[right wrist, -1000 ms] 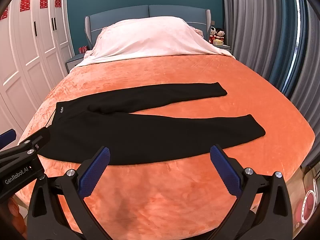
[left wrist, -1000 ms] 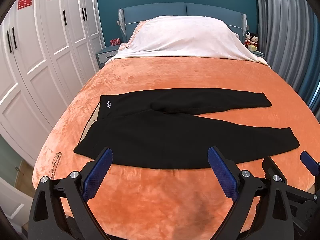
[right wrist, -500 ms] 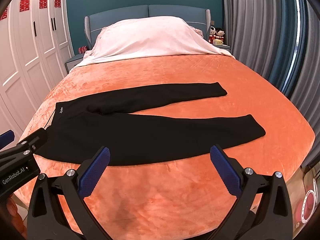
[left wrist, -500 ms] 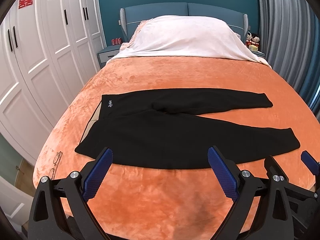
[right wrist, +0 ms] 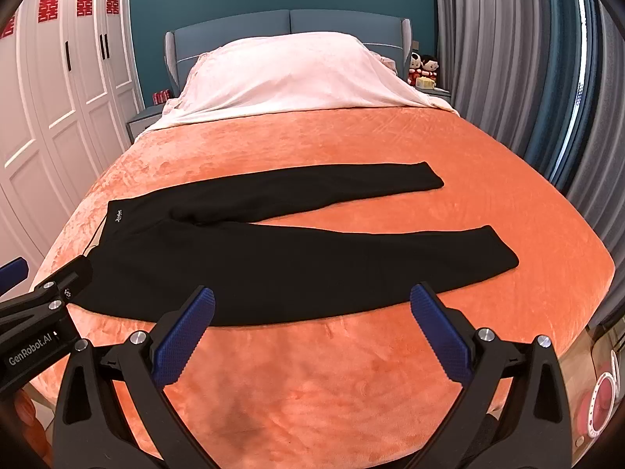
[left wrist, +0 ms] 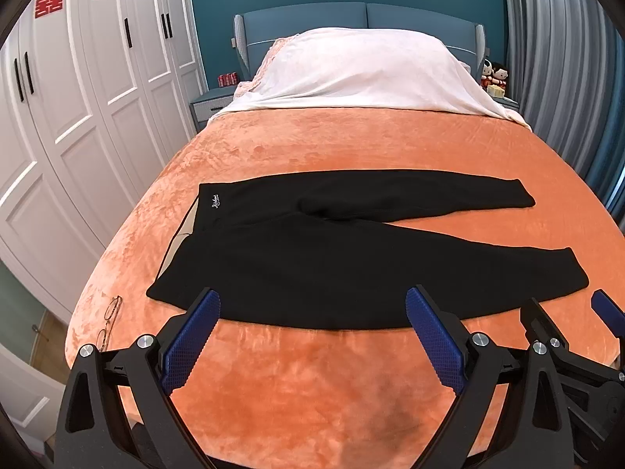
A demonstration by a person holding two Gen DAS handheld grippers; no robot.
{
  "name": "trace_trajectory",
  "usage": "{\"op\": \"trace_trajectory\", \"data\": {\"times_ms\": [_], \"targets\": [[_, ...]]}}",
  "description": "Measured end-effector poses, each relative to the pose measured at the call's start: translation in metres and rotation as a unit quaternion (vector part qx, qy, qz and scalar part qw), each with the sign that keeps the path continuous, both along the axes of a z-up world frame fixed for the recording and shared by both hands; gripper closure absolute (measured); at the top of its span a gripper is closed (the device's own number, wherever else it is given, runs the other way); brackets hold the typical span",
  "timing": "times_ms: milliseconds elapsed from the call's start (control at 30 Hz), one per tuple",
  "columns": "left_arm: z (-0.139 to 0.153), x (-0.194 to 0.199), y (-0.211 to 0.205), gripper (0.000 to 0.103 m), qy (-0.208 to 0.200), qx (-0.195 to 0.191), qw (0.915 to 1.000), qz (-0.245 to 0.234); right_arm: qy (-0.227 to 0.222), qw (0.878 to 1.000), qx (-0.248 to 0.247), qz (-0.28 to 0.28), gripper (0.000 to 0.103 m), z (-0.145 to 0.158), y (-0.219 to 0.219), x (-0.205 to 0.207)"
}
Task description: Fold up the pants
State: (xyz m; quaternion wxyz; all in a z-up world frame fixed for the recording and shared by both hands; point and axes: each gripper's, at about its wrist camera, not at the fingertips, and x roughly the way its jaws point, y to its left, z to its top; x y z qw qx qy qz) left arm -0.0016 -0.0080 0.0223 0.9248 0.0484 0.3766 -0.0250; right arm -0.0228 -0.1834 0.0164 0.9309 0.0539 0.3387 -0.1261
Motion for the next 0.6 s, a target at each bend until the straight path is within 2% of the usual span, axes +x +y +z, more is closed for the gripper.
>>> {"op": "trace_trajectory", "data": {"times_ms": [333,600], "targets": [[-0.004,0.003,0.004,0.009,0.006,0.001,1.0000,-0.001,0.005,1.000,0.001,-0.001,0.005,-0.003,-0.003,0.004],[-0.016,0.018,0.013,0.009,0.018,-0.005,0.9998,0.010,0.019,1.000,-0.004,0.002,0.005,-0.018,-0.009,0.013]]}}
